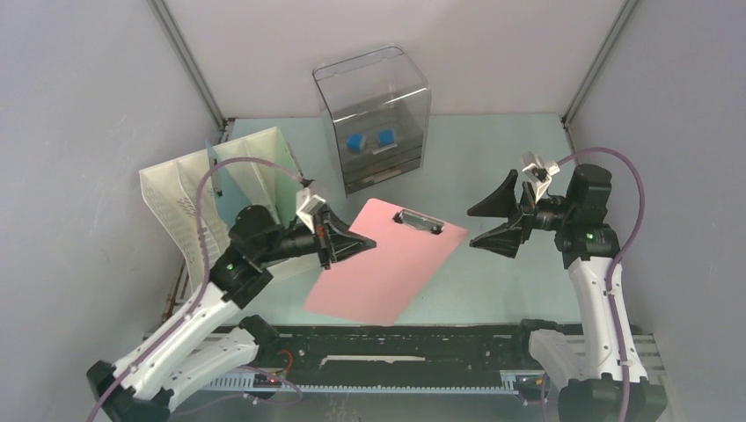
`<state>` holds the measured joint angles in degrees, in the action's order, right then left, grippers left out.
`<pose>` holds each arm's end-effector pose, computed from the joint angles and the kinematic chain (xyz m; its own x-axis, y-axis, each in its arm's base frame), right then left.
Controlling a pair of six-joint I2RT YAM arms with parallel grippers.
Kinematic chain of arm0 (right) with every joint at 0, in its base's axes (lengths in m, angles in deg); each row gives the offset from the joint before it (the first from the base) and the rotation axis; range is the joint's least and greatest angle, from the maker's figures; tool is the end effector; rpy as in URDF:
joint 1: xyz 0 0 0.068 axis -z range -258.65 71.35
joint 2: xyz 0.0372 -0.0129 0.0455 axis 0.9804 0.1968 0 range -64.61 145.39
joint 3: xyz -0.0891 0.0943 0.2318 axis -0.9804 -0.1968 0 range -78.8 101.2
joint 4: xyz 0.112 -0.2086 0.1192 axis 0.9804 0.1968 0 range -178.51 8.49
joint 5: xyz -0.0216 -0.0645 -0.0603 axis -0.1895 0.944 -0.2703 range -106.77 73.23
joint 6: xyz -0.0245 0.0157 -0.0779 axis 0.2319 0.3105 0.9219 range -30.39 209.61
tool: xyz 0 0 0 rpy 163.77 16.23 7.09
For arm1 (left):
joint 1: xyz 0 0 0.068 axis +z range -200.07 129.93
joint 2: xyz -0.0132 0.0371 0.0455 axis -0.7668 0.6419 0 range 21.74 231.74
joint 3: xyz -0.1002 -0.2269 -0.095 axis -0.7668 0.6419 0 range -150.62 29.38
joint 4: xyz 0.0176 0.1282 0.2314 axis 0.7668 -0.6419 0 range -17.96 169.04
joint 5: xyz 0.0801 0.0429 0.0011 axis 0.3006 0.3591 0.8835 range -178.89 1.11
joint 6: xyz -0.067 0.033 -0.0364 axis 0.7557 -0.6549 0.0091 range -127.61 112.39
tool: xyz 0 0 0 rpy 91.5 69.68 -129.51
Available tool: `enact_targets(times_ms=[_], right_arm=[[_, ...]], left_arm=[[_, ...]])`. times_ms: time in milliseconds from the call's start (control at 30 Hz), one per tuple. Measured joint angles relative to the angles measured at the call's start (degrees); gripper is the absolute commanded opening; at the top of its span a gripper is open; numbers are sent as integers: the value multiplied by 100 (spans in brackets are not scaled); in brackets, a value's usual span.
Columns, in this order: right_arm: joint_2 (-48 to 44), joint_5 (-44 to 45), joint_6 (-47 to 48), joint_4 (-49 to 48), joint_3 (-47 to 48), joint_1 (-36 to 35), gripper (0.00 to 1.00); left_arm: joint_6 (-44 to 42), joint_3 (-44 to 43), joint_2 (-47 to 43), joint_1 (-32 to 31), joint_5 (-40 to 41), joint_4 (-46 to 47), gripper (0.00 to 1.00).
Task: Organize the desk
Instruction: Place the folder in the storage box.
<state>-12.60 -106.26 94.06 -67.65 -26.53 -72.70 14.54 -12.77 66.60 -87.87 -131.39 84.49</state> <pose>0.1871 0.0535 0.3506 -0.2767 0.0280 -0.9606 -0.9544 0.1083 0.2781 0.1414 -0.1717 0.3487 -0.3365 -0.0908 -0.9373 0.9266 0.1454 -0.3467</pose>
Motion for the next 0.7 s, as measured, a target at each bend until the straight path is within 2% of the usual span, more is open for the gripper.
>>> enact_targets(times_ms=[100, 400, 700], right_arm=[[0, 0, -17, -4, 0, 0, 100], [0, 0, -35, -7, -2, 2, 100], [0, 0, -35, -4, -2, 2, 100]], left_arm=[[-140, -63, -651, 122, 470, -715, 0], [-470, -782, -1574, 210, 1985, -1978, 0], [-791, -1397, -2267, 216, 4002, -2111, 0]])
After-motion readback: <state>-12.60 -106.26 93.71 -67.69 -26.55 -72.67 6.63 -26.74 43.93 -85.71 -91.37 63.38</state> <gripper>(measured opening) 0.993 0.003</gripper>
